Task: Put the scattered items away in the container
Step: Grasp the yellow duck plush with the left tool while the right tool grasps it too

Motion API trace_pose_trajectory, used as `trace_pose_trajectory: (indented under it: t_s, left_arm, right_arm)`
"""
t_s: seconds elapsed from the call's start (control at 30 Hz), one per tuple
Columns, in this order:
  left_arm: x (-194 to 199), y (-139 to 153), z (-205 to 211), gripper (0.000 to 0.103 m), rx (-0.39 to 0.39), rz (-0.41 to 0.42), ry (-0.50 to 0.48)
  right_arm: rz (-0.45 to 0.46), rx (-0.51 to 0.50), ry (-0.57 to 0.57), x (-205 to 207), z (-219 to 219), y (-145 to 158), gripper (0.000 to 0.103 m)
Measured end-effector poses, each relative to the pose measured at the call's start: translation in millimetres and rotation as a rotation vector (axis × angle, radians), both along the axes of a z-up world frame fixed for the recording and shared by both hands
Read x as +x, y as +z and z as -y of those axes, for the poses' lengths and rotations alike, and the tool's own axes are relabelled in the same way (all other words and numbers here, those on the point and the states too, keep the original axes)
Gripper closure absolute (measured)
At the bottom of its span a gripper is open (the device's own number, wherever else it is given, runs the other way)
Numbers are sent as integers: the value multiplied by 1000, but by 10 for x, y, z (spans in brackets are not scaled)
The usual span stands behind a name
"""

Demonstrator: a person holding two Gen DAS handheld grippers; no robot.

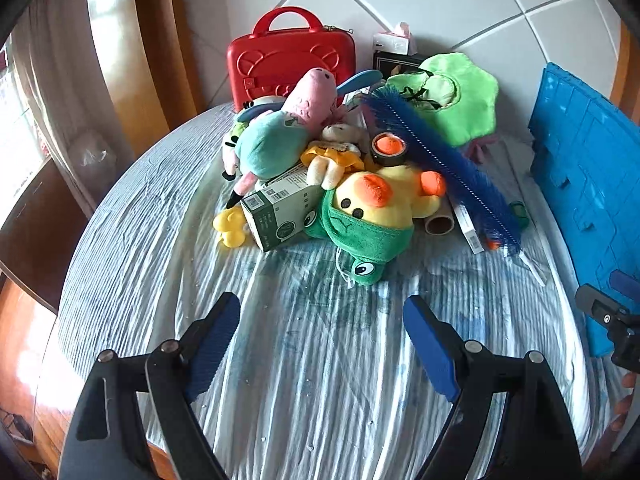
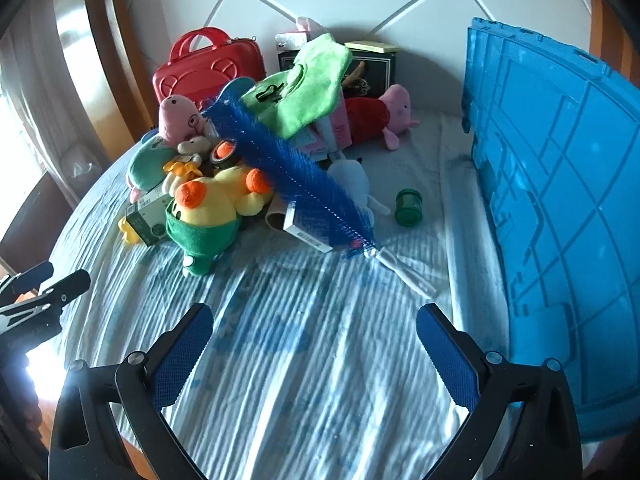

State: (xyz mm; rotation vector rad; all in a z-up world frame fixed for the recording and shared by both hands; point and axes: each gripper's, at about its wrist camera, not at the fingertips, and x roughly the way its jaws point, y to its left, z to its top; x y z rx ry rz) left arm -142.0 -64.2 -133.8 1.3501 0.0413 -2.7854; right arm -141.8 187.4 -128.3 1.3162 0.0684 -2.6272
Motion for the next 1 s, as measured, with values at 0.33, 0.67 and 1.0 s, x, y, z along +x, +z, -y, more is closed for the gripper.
trace_pose_trajectory:
  t_s: [0.33, 0.67, 1.0]
  left_arm:
    - [-801, -660, -113, 19, 32, 54, -97]
    - [-1420, -1338, -551, 13, 32, 26, -54]
    - [-1099, -1372, -89, 29, -25, -32, -28]
  right_arm:
    - [4, 7, -63, -372, 264, -330, 0]
    - [5, 36, -52, -716, 231, -928, 0]
    - [-23, -59, 53, -946, 606, -1015, 0]
